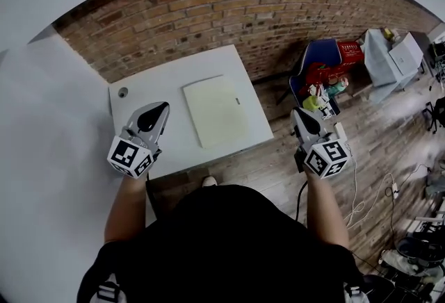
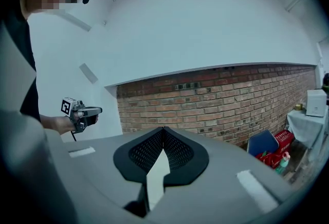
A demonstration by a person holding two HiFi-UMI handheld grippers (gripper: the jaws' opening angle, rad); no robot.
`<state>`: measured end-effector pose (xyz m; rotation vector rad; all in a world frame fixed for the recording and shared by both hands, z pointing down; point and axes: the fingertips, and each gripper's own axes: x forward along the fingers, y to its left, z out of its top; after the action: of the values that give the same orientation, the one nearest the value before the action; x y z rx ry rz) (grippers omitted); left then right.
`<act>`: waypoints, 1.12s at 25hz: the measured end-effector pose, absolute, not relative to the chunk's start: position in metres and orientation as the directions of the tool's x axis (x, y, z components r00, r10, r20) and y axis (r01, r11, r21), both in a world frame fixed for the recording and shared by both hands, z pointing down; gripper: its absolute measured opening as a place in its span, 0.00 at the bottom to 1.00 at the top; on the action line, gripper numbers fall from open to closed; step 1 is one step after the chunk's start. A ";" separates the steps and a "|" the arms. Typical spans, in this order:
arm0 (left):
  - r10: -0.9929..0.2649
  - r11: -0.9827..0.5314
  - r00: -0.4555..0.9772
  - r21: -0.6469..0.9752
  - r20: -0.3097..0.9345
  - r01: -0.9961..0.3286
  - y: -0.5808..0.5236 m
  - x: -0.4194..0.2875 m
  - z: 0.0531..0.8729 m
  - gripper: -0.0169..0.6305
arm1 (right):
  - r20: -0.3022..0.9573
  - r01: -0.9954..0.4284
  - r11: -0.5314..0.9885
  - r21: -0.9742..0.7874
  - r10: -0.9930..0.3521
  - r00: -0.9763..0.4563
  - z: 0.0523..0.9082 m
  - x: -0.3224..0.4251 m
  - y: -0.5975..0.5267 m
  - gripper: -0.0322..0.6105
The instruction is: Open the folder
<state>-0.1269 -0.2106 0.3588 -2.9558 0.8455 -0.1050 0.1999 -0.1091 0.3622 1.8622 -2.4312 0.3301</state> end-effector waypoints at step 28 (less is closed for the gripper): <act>-0.524 -0.851 0.846 -0.022 0.098 -0.525 -0.274 -0.179 0.395 0.03 | 0.159 -0.944 0.318 -0.092 -0.931 -0.329 0.357 0.124 -0.189 0.05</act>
<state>-0.1793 -0.2741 0.3953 -3.0236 0.8592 -0.1581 0.1236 -0.1885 0.3567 1.7728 -2.4872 0.2572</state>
